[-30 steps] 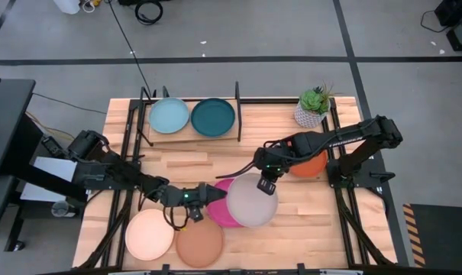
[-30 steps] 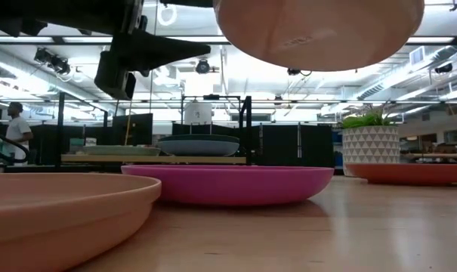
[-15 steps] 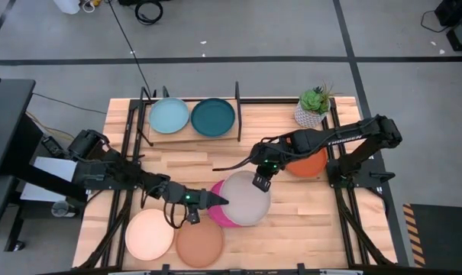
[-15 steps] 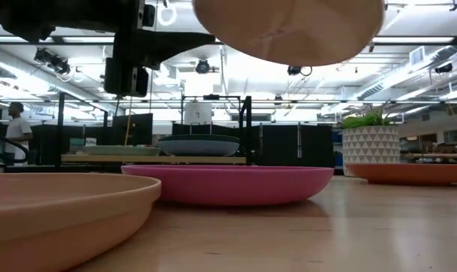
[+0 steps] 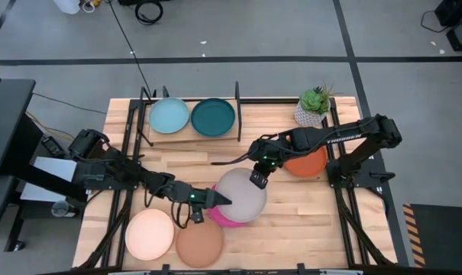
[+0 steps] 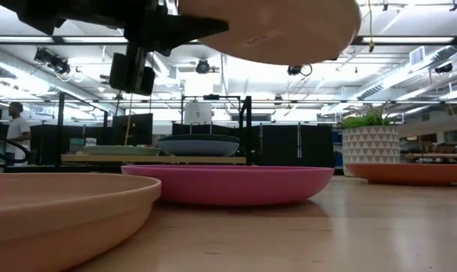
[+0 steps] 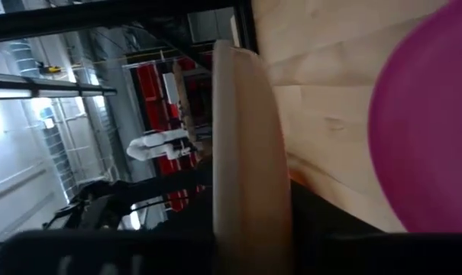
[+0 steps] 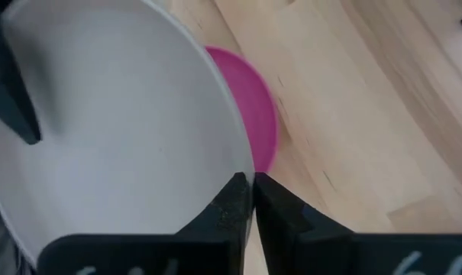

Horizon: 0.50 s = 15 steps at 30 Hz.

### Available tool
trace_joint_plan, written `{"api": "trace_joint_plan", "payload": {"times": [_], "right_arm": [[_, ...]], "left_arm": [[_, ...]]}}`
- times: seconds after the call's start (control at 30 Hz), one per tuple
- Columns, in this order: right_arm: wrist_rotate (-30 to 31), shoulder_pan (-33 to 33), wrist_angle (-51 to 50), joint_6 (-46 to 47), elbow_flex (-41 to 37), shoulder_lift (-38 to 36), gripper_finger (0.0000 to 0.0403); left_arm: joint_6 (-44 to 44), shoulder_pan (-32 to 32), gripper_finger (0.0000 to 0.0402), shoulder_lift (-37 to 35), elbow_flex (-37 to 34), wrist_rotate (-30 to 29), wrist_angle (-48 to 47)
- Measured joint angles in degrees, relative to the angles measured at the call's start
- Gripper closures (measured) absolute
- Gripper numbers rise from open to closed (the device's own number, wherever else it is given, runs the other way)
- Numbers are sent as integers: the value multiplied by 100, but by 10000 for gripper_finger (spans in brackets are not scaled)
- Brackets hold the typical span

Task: Place and stack plates onto a shelf
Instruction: Stack the gray plate on top of the light blue plate on the shelf

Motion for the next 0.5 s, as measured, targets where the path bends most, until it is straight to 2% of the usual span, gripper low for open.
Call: {"api": "trace_joint_plan", "payload": {"times": [0.17, 0.33, 0.5], "right_arm": [[-34, 2, 91, 5, 0, -4, 338], [-315, -70, 96, 6, 0, -20, 291], [-242, -202, -22, -38, 0, -385, 243]], "left_arm": [[-192, 75, 346, 2, -7, 43, -226], [-519, 184, 346, 2, -4, 84, -298], [-904, 203, 345, 2, -4, 48, -361]]}}
